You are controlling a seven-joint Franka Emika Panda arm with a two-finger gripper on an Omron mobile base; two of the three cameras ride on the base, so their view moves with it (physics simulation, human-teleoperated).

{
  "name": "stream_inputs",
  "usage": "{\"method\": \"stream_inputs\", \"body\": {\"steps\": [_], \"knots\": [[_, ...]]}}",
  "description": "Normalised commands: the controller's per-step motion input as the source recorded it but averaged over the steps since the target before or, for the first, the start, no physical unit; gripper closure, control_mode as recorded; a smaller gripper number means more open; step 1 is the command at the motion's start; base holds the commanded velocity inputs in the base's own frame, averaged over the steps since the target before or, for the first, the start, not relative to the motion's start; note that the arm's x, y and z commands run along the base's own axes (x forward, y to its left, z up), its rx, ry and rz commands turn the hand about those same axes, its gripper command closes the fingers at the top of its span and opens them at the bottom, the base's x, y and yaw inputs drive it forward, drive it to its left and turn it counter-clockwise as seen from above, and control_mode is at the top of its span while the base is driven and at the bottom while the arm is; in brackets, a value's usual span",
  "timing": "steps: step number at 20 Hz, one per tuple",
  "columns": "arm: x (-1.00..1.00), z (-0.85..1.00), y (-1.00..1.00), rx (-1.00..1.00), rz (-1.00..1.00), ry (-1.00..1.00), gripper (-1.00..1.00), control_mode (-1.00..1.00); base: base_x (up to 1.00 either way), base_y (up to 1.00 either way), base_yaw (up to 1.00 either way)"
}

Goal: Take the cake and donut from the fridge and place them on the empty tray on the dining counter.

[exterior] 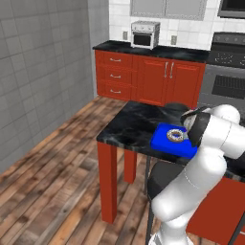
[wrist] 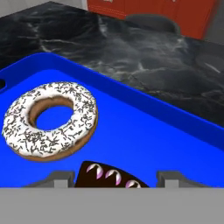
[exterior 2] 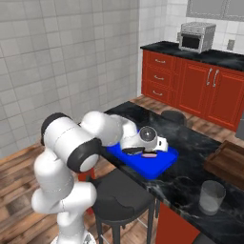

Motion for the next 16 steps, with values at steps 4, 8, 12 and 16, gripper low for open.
{"method": "stream_inputs", "body": {"steps": [4,8,12,16], "knots": [[0.20,-0.35,-0.18,0.00,0.00,0.00,1.00,-1.00,0.00,0.00,0.00],[0.12,-0.38,-0.32,0.00,0.00,0.00,1.00,-1.00,0.00,0.00,0.00],[0.09,-0.35,-0.30,0.00,0.00,0.00,1.00,-1.00,0.00,0.00,0.00],[0.13,-0.21,-0.13,0.00,0.00,0.00,-1.00,-1.00,0.00,0.00,0.00]]}}
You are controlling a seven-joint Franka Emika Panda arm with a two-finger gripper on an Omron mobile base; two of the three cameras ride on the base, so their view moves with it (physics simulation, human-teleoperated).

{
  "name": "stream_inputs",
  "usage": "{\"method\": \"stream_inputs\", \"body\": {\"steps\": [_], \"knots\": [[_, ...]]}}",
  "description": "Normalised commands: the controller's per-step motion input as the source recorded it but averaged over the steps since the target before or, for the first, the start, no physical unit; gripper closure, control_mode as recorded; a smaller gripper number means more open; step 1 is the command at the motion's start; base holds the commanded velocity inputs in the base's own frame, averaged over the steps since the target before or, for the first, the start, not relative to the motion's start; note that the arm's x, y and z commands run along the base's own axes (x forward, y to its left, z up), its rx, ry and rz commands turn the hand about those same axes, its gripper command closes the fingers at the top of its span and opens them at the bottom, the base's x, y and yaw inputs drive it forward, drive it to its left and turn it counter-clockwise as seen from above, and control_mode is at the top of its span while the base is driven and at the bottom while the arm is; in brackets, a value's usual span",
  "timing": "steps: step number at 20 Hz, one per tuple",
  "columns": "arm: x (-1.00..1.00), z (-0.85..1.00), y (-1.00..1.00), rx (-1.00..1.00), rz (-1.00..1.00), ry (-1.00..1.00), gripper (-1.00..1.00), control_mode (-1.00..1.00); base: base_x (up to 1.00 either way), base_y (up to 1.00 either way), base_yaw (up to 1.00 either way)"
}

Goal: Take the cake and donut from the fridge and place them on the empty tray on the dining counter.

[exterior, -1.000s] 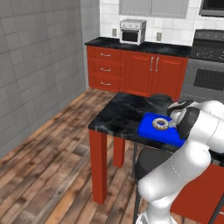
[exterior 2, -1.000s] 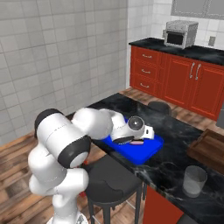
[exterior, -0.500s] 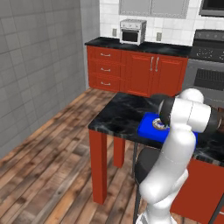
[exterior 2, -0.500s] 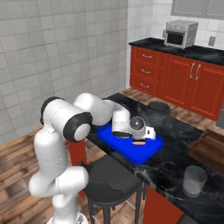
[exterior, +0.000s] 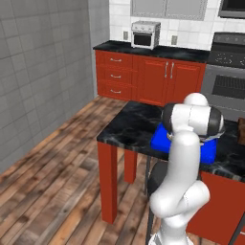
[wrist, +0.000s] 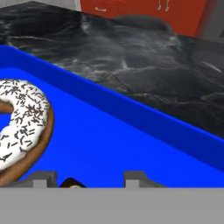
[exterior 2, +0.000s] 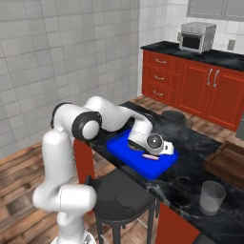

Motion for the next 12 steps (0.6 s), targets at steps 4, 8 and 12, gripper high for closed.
{"method": "stream_inputs", "body": {"steps": [4,8,12], "knots": [[0.00,0.22,-0.02,0.01,0.00,0.01,-1.00,-1.00,0.00,0.00,0.00],[-0.01,0.58,-0.12,0.00,0.00,0.00,-1.00,-1.00,0.00,0.00,0.00],[-0.08,0.91,-0.20,0.00,0.00,0.00,-1.00,-1.00,0.00,0.00,0.00]]}}
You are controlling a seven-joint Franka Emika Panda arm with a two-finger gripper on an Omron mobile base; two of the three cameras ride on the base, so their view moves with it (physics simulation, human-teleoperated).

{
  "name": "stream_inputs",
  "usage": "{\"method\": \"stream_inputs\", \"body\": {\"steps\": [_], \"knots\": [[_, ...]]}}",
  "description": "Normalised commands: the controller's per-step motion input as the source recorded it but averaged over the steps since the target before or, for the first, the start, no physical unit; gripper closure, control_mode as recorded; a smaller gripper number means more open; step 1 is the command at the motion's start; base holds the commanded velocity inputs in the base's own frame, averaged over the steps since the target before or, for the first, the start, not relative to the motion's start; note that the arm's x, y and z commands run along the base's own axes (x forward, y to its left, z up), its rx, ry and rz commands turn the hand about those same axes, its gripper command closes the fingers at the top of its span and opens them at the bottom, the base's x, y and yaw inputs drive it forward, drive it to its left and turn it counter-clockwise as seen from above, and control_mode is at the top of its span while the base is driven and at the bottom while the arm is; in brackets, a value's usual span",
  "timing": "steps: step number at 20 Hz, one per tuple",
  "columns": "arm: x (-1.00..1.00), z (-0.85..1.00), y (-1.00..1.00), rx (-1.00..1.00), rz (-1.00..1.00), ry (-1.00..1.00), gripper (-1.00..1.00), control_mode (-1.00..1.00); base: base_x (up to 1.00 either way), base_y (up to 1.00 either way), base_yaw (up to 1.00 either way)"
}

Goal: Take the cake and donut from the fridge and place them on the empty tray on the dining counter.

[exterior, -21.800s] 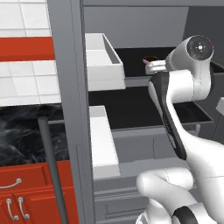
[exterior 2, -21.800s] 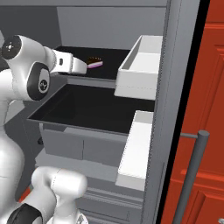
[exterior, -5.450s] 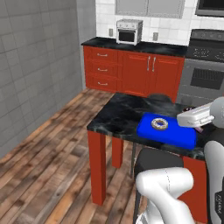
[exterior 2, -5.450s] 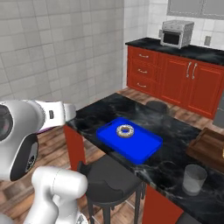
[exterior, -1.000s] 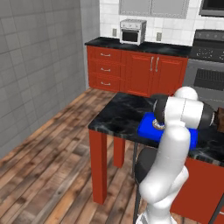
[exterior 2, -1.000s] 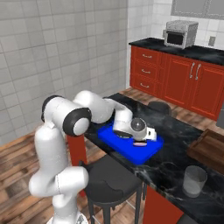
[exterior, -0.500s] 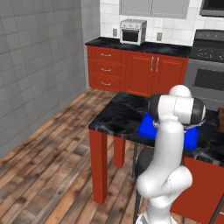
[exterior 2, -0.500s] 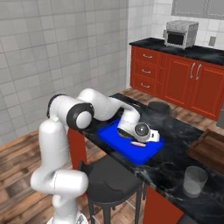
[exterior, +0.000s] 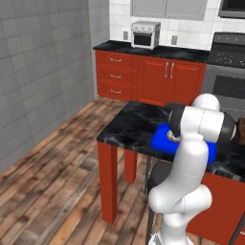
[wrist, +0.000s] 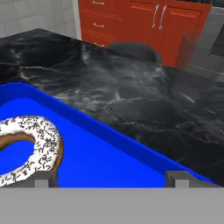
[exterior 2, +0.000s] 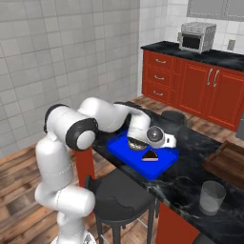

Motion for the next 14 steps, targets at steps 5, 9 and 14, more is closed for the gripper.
{"method": "stream_inputs", "body": {"steps": [5,9,14], "knots": [[-0.59,1.00,-0.06,0.00,0.00,0.00,-1.00,-1.00,0.00,0.00,0.00],[-0.82,1.00,-0.03,0.00,0.00,0.14,-1.00,-1.00,0.00,0.00,0.00],[-0.65,1.00,0.00,0.00,0.00,0.22,-1.00,-1.00,0.00,0.00,0.00]]}}
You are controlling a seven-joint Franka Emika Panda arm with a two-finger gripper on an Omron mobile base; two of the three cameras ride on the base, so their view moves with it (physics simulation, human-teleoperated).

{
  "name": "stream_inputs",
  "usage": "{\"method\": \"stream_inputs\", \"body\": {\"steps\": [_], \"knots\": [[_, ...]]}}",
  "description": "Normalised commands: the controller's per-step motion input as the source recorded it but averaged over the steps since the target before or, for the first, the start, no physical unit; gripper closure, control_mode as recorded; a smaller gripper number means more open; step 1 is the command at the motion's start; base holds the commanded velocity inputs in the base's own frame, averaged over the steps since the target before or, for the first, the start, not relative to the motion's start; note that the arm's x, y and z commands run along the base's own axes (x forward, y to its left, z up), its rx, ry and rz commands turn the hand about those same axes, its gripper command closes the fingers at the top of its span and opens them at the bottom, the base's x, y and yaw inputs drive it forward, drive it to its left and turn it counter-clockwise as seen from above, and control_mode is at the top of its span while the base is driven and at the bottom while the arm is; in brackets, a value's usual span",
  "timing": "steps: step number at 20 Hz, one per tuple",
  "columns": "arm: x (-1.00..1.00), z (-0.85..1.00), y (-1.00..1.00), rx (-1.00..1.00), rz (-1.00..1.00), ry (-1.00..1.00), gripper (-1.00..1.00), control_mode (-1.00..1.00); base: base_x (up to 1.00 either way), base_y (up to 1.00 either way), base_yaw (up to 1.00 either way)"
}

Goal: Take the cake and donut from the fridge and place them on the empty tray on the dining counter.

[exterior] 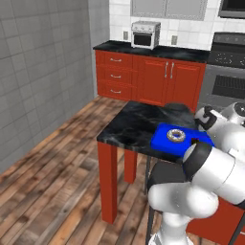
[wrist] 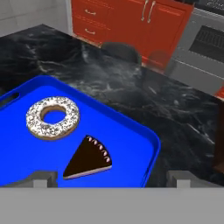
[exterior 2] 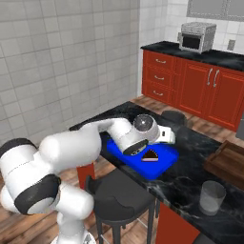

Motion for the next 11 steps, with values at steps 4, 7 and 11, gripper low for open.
{"method": "stream_inputs", "body": {"steps": [4,7,11], "knots": [[-0.50,1.00,0.00,0.00,0.00,0.23,-1.00,-1.00,0.00,0.00,0.00],[-0.74,0.20,0.00,0.00,0.00,0.00,-1.00,-1.00,0.00,0.00,0.00],[-1.00,-0.31,0.08,0.00,0.07,-0.38,-1.00,-1.00,0.00,0.00,0.00]]}}
